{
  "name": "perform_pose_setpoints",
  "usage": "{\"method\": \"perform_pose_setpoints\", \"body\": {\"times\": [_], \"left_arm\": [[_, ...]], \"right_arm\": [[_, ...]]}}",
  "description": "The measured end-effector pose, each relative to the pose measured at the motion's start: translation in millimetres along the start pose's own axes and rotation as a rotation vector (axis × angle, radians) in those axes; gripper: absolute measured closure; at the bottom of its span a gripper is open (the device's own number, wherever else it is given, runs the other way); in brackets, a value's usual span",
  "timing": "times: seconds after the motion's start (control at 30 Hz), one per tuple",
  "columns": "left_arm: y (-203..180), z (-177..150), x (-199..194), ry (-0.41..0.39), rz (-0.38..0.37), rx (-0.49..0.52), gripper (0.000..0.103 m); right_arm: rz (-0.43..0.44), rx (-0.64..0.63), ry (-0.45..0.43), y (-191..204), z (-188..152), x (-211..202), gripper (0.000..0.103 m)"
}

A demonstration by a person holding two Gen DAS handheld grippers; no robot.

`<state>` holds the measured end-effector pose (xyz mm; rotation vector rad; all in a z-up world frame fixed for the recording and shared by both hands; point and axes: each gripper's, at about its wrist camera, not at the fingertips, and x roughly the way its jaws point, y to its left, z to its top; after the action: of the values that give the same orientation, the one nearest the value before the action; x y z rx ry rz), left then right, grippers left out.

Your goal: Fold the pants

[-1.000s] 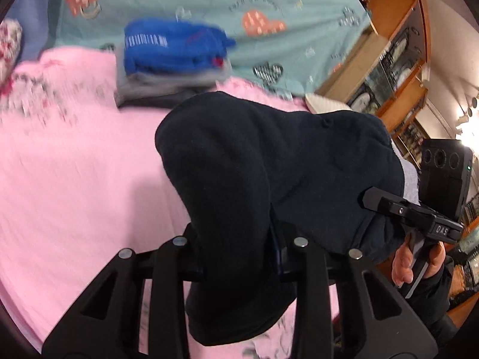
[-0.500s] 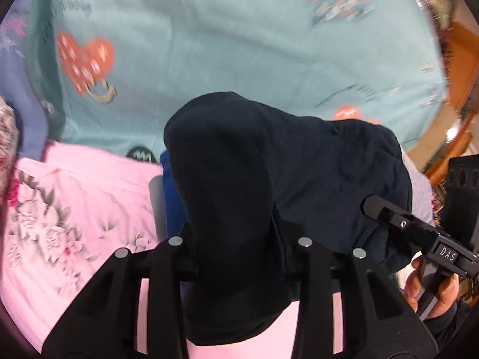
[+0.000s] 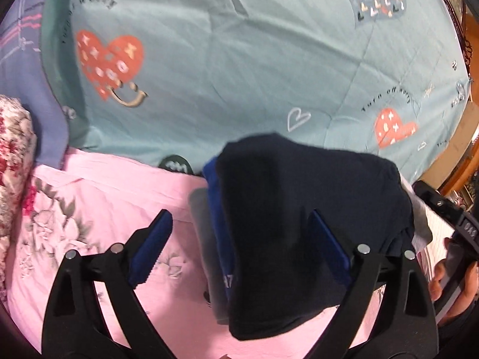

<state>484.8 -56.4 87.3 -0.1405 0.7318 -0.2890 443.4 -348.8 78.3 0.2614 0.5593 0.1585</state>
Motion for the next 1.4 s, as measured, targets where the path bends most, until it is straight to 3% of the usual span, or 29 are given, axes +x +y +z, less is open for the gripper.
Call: {"method": "perform_pose_setpoints", "body": {"times": [0.17,0.27,0.33,0.37,0.4,0.57,0.67,0.77,0.93,1.17,1.4], "left_arm": [[-1.0,-7.4,-33.6,-0.057,0.074,0.053,0.010],[-9.5,-33.5,-72.2,-0.129,0.154,0.143,0.008],[-16.5,-62.0,-106.5,-0.167,0.188,0.196,0.005],[-18.4,-77.8,-123.3,-0.187,0.197,0.209,0.002],[-21.7,-99.2,-144.6,-0.198,0.193,0.223,0.002],[-32.5,-190.6,-223.6,-0.189,0.208,0.243,0.002],[-33.7,-241.2,-257.9,-0.157,0.169,0.222,0.002],[-33.4,-286.6,-285.6,-0.143,0.155,0.202,0.002],[-37.2,-346.5,-328.9,-0.211,0.214,0.231,0.002],[-32.6,-379.1,-359.4,-0.223,0.238,0.191,0.002],[-33.8,-378.0,-371.4,-0.241,0.244,0.175,0.002]], "right_arm": [[-0.004,-0.027,-0.072,4.7,2.0,-37.0,0.022],[0.008,-0.056,-0.102,13.6,-16.1,-75.6,0.022],[0.024,-0.073,-0.096,25.3,-39.8,-108.5,0.016],[0.022,-0.089,-0.096,33.7,-56.8,-129.1,0.005],[0.022,-0.101,-0.096,40.6,-69.9,-145.3,0.002],[-0.019,-0.195,-0.107,79.0,-169.8,-236.8,0.001],[-0.035,-0.190,-0.121,93.4,-225.1,-278.3,0.001],[0.023,-0.143,-0.115,101.9,-270.0,-307.7,0.001],[-0.019,-0.171,-0.121,116.6,-320.9,-336.9,0.001],[-0.048,-0.140,-0.126,118.8,-347.2,-361.6,0.001],[-0.066,-0.126,-0.159,117.3,-347.9,-380.2,0.001]]}}
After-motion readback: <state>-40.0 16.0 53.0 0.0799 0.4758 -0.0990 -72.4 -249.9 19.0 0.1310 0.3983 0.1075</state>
